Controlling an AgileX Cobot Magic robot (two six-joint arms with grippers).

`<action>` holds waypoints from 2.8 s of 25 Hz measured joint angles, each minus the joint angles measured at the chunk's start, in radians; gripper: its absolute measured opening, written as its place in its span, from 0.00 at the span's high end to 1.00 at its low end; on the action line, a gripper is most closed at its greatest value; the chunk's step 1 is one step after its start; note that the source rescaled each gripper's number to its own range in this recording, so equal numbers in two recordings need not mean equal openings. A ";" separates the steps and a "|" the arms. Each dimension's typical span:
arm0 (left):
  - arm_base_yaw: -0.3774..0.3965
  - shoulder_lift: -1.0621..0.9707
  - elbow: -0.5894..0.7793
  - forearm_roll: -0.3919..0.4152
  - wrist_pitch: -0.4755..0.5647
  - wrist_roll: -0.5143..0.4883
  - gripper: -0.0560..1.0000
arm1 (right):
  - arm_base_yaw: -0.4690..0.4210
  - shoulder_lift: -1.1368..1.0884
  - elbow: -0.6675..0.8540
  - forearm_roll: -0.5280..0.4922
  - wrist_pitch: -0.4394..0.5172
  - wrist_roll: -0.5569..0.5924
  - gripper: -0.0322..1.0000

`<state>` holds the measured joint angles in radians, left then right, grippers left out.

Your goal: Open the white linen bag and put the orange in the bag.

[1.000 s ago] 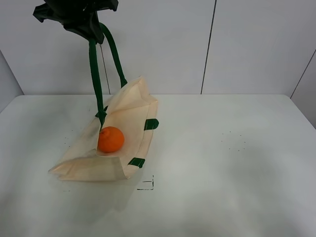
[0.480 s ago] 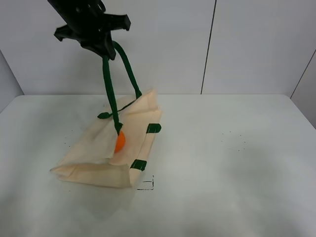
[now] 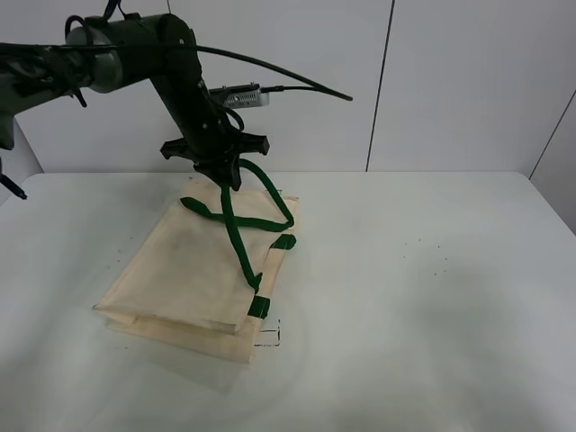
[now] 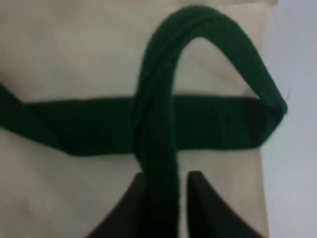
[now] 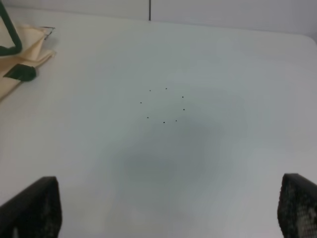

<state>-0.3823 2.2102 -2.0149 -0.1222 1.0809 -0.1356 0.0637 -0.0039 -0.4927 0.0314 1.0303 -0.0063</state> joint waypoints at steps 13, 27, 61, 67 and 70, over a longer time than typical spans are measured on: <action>0.041 0.001 0.029 0.160 0.012 -0.001 0.13 | 0.000 0.000 0.000 0.000 0.000 0.000 0.00; 0.314 -0.021 0.112 0.145 0.041 0.016 0.12 | 0.000 0.000 0.000 0.000 0.000 0.000 0.00; 0.361 -1.395 1.389 0.137 -0.001 0.120 0.12 | 0.000 0.000 0.000 0.000 0.000 0.000 0.00; 0.361 -1.732 1.512 0.122 -0.026 0.148 0.12 | 0.000 0.000 0.000 0.000 0.000 0.000 0.00; 0.361 -1.871 1.516 0.122 -0.029 0.151 0.12 | 0.000 0.000 0.000 0.000 0.000 0.000 0.00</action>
<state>-0.0216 0.3392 -0.4988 0.0000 1.0521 0.0154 0.0637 -0.0039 -0.4927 0.0314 1.0303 -0.0063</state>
